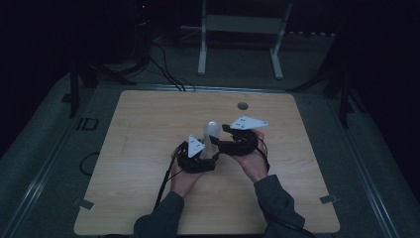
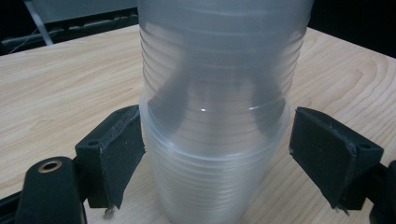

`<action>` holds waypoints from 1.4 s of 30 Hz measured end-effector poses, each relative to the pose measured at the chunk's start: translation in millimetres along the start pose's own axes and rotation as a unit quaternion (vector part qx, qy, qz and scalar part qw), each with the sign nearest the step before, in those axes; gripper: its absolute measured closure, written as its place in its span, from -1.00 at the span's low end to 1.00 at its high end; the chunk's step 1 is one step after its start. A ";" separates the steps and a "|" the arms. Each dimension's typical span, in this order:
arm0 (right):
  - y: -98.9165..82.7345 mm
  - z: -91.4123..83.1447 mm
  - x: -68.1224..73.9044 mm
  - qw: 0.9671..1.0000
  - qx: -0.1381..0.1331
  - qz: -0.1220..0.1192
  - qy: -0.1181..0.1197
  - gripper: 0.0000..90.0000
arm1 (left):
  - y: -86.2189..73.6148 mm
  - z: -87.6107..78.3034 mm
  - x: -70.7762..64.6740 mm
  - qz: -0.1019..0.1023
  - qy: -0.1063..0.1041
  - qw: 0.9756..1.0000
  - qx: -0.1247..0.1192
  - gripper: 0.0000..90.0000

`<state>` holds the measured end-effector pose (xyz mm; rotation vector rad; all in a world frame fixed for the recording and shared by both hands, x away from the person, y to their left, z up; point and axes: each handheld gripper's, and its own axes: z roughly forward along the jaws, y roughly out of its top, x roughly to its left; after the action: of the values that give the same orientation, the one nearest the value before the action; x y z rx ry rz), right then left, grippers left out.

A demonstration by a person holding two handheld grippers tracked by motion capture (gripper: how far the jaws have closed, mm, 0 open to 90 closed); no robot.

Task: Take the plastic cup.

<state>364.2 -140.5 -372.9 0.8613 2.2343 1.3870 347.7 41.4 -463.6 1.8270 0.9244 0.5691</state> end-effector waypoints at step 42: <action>36.8 -6.7 6.4 0.999 -0.052 0.005 0.008 -0.15 | -1.5 0.7 0.2 0.006 0.008 1.000 0.003 -0.53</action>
<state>366.6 -128.7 -336.9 0.8290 2.1512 1.5052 347.8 41.5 -465.2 1.8358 0.9281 0.5898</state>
